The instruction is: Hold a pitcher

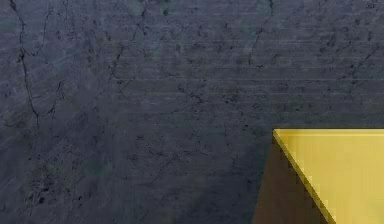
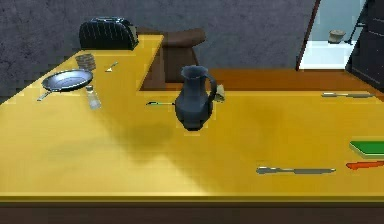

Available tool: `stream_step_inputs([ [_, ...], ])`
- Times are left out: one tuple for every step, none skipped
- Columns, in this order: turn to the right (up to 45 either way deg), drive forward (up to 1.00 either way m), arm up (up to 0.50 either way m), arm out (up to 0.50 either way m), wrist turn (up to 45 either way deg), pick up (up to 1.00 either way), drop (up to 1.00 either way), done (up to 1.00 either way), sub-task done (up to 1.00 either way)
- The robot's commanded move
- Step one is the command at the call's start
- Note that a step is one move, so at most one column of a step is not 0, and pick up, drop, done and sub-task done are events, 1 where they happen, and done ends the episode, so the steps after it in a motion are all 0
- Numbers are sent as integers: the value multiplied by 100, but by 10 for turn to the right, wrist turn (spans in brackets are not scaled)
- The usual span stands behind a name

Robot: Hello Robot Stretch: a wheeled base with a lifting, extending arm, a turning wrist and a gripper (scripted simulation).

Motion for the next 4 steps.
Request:
stream_step_inputs([
  [0, 0, 50, 0, 0, 0, 0, 0, 0],
  [0, 0, 38, 0, 0, 0, 0, 0, 0],
  [0, 0, 0, 30, 0, 0, 0, 0, 0],
  [0, 0, 0, 0, 450, 0, 0, 0, 0],
])
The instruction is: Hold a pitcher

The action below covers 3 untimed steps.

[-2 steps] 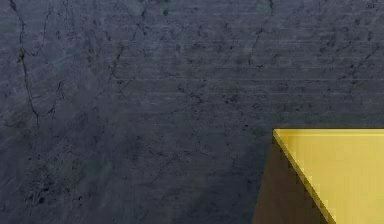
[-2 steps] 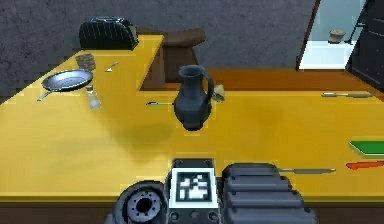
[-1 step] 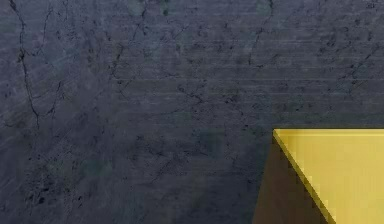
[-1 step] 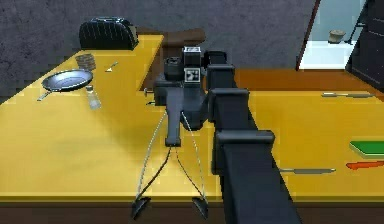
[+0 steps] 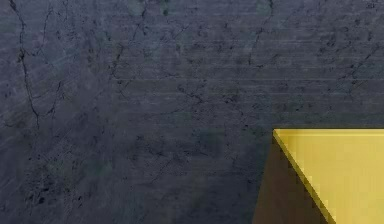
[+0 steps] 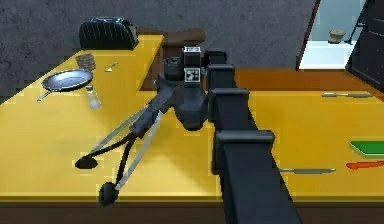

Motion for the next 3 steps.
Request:
stream_step_inputs([
  [0, 0, 0, 0, 450, 0, 0, 0, 0],
  [0, 0, 0, 0, 450, 0, 0, 0, 0],
  [0, 0, 0, 0, 450, 0, 0, 0, 0],
])
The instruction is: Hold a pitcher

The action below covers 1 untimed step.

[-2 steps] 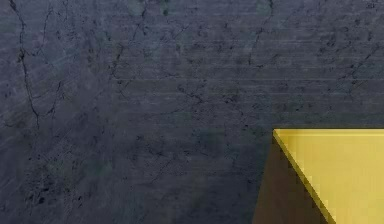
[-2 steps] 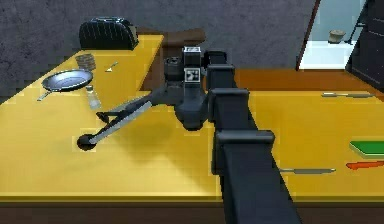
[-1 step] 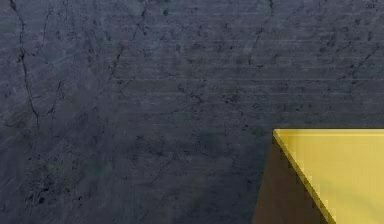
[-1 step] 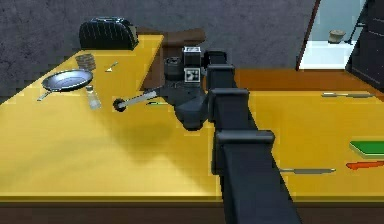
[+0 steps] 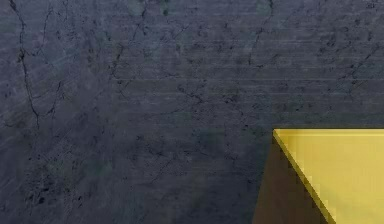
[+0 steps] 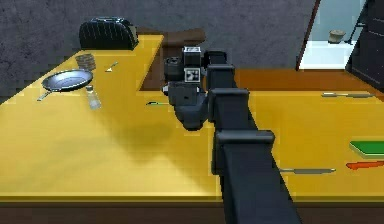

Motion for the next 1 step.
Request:
stream_step_inputs([
  [0, 0, 0, 0, 270, 0, 0, 0, 0],
])
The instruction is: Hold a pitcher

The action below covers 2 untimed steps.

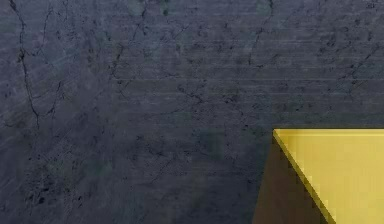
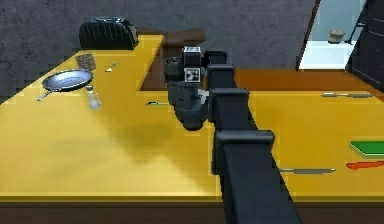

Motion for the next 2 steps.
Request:
stream_step_inputs([
  [0, 0, 0, 0, 0, 100, 0, 0, 0],
  [0, 0, 0, 0, 0, 0, 0, 100, 0],
])
